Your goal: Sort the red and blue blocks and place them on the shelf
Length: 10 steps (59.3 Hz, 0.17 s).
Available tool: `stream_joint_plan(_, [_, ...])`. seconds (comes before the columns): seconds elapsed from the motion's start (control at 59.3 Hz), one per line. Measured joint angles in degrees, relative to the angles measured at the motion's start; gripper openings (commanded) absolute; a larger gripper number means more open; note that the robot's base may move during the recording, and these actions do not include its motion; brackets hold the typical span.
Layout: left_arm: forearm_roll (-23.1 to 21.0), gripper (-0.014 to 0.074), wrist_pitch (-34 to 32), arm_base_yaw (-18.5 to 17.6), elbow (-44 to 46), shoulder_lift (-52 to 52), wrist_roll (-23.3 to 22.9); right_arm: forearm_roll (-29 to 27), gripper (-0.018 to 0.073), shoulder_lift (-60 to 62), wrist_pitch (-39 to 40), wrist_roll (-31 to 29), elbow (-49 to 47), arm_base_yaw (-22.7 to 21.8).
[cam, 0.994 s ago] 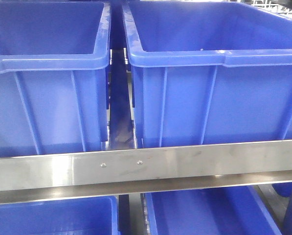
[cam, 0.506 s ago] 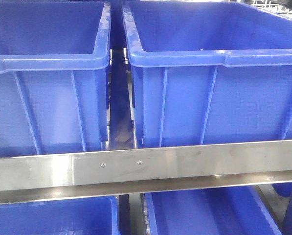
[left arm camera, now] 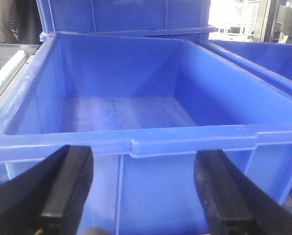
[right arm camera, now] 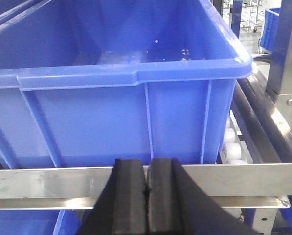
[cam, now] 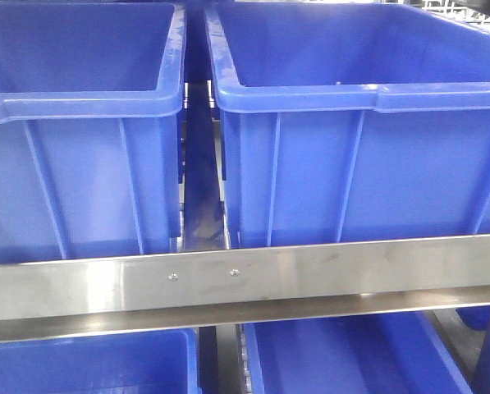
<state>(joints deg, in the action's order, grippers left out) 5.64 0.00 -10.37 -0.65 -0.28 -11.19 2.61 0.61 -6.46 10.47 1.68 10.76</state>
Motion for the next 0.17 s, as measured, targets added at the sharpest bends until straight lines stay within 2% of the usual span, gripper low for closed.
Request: stream_joint_plan(0.169, [0.0, 0.0128, 0.0, 0.0, 0.0, 0.0, 0.0, 0.0, 0.0058, 0.0, 0.0, 0.0, 0.0, 0.0])
